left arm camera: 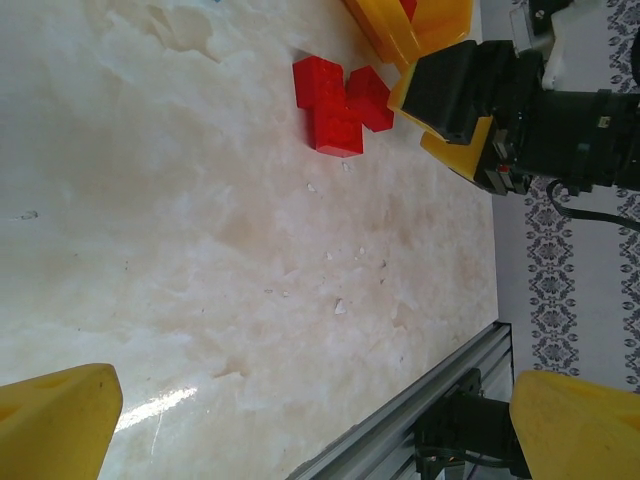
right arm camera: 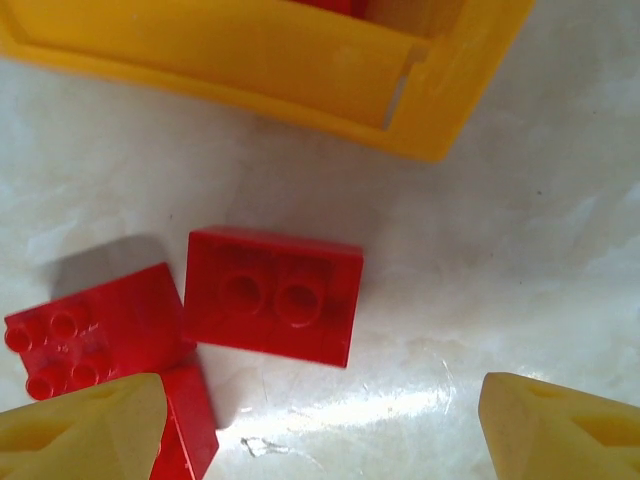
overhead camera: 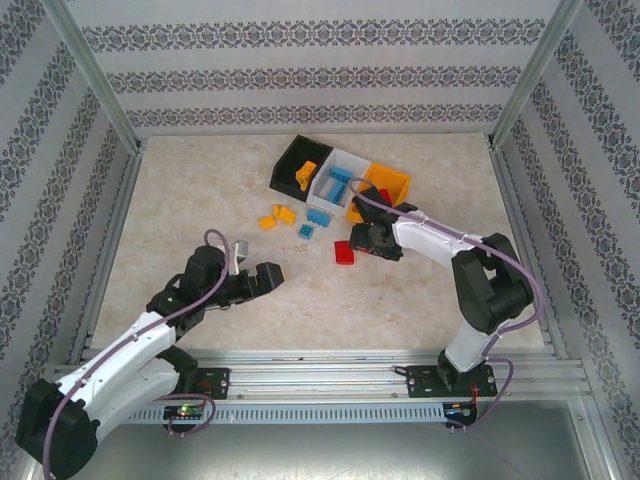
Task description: Sort the legos into containers by color
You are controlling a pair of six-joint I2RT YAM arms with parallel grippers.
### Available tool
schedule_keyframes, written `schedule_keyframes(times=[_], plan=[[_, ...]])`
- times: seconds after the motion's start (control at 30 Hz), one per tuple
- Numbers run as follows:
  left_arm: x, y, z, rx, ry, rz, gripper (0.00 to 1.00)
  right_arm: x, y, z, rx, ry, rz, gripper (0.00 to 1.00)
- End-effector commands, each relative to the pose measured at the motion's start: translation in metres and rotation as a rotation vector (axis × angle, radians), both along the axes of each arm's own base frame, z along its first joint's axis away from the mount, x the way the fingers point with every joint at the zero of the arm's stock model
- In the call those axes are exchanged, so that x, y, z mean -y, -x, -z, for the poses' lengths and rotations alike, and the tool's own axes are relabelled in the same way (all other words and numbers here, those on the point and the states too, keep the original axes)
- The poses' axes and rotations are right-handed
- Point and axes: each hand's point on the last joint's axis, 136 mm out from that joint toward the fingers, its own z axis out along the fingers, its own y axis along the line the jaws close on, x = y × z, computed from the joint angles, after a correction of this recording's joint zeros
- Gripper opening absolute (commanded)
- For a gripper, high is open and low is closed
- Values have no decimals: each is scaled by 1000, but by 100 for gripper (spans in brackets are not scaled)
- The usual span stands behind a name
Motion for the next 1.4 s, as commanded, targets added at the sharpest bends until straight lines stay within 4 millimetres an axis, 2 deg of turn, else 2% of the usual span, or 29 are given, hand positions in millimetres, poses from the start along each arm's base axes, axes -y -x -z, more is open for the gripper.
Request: schedule_keyframes(times=[0.0,0.3,0.57,0.77,1.13,1.37], plan=[[-8,5,8,-12,-41,-1,100,-4,-14,0,51,2,42,81],[-11,6,9,-17,-47,3,100,-14,-24,18,23,-12,31,79],[-12,6,12,-24,-50,0,100,-12,-25,28,9,-1,27,67],[-12,7,11,-26,-45,-1,100,-12,-25,29,5,-9,17,58],[-13,8,10,-25,-33,-11,100,-8,-13,16,16,-5,-16,51],[-14,9,8,-16,-20,-18,100,-7,12,-18,63,-40,-60,48]])
